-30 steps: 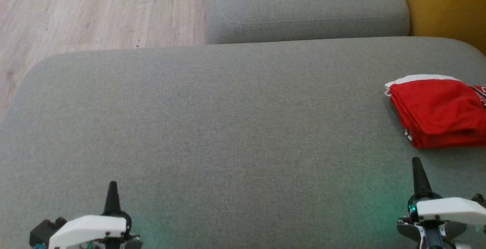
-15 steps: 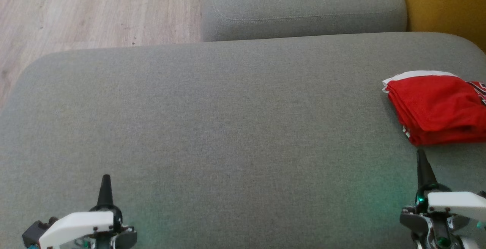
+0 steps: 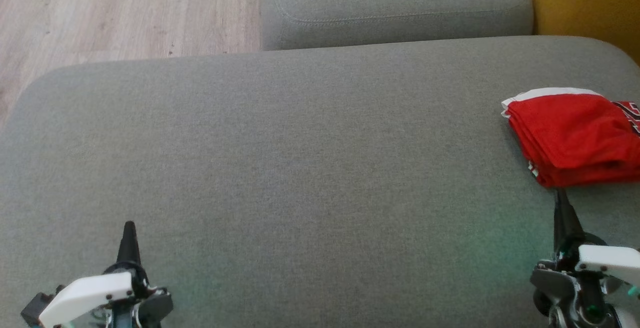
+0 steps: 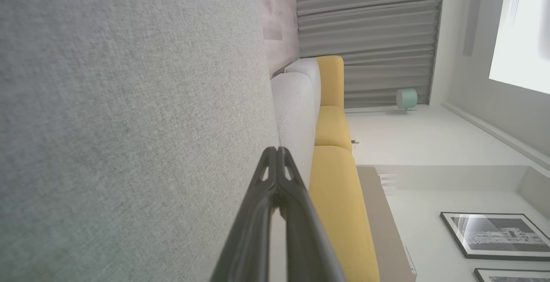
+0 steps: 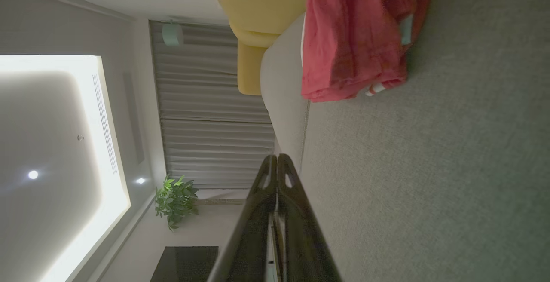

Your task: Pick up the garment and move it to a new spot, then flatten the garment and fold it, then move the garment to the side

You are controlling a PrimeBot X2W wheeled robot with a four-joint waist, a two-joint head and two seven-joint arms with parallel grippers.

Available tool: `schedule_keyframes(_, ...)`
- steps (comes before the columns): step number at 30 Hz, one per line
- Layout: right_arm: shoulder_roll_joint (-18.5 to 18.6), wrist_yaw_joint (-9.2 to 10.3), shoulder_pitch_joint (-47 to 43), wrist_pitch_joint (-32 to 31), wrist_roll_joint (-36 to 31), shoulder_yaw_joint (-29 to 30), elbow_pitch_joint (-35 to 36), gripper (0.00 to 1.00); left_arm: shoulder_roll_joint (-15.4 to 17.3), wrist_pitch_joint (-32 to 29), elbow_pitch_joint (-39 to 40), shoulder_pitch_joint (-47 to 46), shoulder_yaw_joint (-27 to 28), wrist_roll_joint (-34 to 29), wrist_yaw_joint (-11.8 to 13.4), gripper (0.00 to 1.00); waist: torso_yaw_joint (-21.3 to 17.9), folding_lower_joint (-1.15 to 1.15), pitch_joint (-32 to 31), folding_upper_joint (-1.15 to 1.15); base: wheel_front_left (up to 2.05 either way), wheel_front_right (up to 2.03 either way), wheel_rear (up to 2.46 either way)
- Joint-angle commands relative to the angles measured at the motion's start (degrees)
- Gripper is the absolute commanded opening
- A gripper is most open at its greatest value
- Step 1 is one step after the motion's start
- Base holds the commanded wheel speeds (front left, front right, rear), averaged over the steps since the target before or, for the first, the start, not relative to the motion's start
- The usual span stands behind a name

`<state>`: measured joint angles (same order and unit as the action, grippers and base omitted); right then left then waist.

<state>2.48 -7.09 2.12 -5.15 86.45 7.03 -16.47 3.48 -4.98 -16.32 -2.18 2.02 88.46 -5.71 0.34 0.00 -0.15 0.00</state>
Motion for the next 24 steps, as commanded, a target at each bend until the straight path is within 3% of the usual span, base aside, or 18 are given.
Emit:
schedule_keyframes(1, 0.4, -0.38, 3.4, -0.7, 1.7, -0.8, 2.3, 0.00, 0.2, -0.4, 2.1, -3.6, 2.6, 1.2, -0.8, 0.00, -0.1, 0.00, 0.1, 0.00, 0.00, 0.00, 0.00)
schedule_keyframes(7, 0.4, -0.40, 4.1, -1.3, 5.6, -0.5, 2.4, 0.00, -0.4, -1.3, 2.2, -4.0, 4.3, 3.8, -1.8, 0.00, -0.3, 0.00, 0.3, 0.00, 0.00, 0.00, 0.00)
schedule_keyframes(24, 0.4, -0.40, 4.1, -1.3, 5.7, -0.5, 2.4, 0.00, -0.5, -1.4, 2.3, -4.0, 4.4, 3.8, -1.8, 0.00, -0.3, 0.00, 0.3, 0.00, 0.00, 0.00, 0.00)
